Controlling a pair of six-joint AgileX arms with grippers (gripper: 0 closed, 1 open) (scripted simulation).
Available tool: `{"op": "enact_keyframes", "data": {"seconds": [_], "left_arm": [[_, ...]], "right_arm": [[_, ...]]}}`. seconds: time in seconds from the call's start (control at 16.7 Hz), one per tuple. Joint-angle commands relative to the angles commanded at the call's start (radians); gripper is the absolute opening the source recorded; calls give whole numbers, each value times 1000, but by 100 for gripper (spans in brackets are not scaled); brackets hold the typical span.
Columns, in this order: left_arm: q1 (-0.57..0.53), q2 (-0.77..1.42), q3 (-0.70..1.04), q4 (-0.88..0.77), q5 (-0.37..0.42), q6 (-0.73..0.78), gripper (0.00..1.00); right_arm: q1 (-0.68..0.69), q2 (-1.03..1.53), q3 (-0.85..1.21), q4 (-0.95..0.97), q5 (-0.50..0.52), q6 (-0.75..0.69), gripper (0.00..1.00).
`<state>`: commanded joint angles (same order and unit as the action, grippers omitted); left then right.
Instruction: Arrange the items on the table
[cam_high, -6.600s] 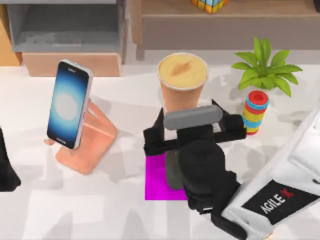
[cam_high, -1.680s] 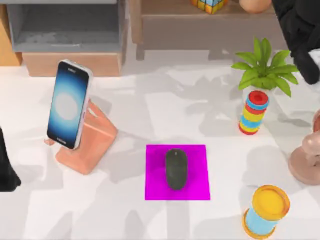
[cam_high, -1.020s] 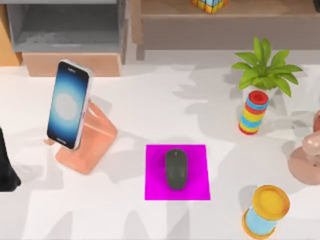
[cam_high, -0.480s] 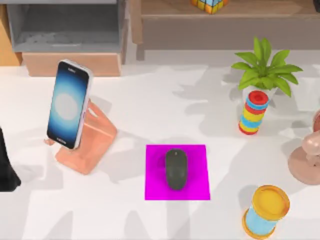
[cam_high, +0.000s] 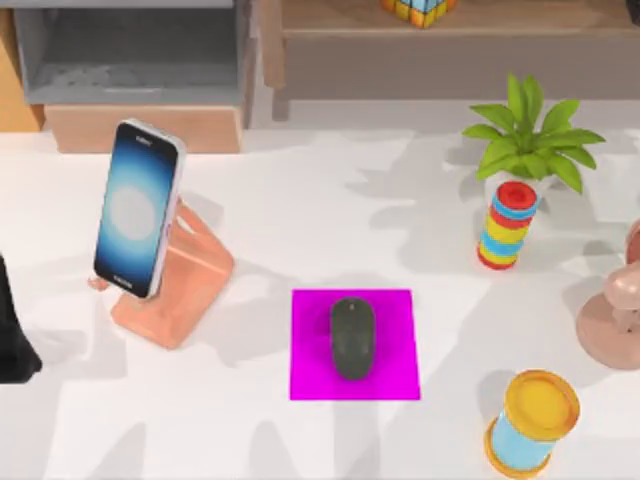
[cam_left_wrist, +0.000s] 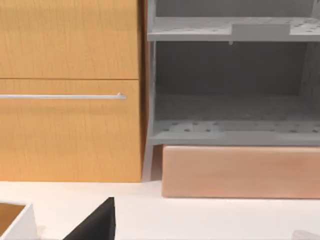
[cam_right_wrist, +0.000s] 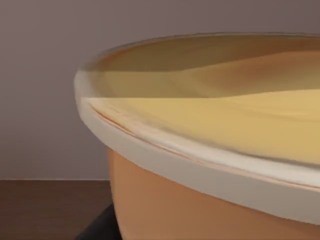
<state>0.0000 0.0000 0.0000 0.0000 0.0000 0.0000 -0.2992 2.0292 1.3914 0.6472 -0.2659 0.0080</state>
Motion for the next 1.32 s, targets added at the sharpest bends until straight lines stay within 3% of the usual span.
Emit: {"op": "enact_keyframes", "data": {"seconds": [0.18,0.96,1.32], "left_arm": [[0,0,0,0,0,0,100],[0,0,0,0,0,0,100],[0,0,0,0,0,0,100]], "right_arm": [[0,0,0,0,0,0,0],[0,0,0,0,0,0,98],[0,0,0,0,0,0,100]]}}
